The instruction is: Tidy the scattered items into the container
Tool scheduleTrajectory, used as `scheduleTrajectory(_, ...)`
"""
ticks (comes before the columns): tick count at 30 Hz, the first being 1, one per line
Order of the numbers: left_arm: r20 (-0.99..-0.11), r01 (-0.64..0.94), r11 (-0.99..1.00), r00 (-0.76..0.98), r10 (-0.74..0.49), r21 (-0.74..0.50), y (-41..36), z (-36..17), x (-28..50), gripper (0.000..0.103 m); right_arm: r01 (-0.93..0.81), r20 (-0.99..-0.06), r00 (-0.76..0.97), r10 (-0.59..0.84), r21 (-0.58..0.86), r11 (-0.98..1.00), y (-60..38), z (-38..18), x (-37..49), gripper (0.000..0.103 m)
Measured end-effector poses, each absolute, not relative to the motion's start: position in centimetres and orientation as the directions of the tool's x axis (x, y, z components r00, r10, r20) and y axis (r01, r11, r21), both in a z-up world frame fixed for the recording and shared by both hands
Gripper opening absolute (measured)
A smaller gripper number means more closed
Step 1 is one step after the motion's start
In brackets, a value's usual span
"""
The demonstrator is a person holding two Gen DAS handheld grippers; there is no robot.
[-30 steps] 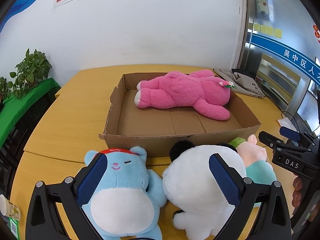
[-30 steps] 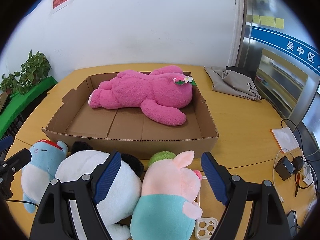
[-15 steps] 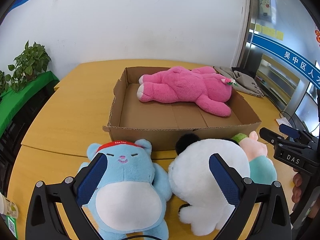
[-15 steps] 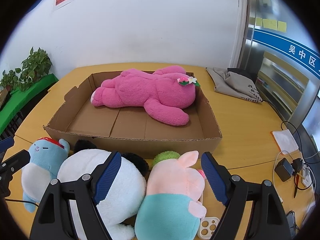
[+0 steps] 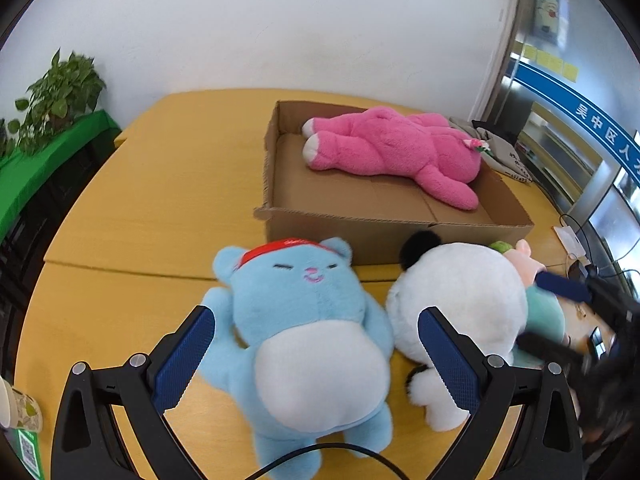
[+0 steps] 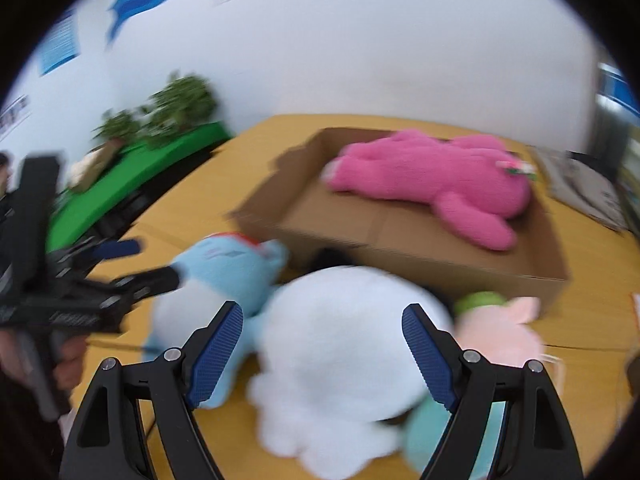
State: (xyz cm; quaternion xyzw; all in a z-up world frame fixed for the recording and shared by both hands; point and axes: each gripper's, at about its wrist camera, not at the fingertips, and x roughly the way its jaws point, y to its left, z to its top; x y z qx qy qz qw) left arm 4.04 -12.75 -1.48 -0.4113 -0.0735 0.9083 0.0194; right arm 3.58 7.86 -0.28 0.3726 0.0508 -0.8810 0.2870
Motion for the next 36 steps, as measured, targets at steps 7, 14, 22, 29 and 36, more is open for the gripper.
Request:
scheduleTrajectory(7,-0.773,0.049,-0.993,-0.632,0.056,-0.112,-16.6,-2.0,5.6,0.103,0.625,-0.744,-0.404,-0.533,0.201,-0.754,1.7,-4.2,5.1,0.081)
scheduleTrajectory(14,-0.823,0.085,-0.973,-0.552,0.134,-0.216,-20.5,-6.5,5.8,0.102,0.632,-0.809,-0.333,-0.485,0.191,-0.751,-1.3,-8.2,5.9,0.078)
scheduleTrajectory(22,-0.815,0.054,-0.94,-0.517,0.262,-0.337,-21.1,-9.1,4.2,0.103,0.613,-0.852,-0.309,-0.423,0.162,-0.773,-2.8,-12.3,5.5,0.036)
scheduleTrajectory(29,-0.795,0.017,-0.932,-0.528,0.298,-0.361,-21.7,-8.7,7.5,0.103,0.709,-0.86,-0.256,-0.442,0.144,-0.691,-2.3,-11.3,9.3,0.032)
scheduleTrajectory(36,-0.795,0.096,-0.905,-0.523,0.309,-0.415,-24.5,-10.0,7.9,0.103,0.733,-0.84,-0.106,-0.532,0.296,-0.613,-0.5,-11.0,12.2,0.051)
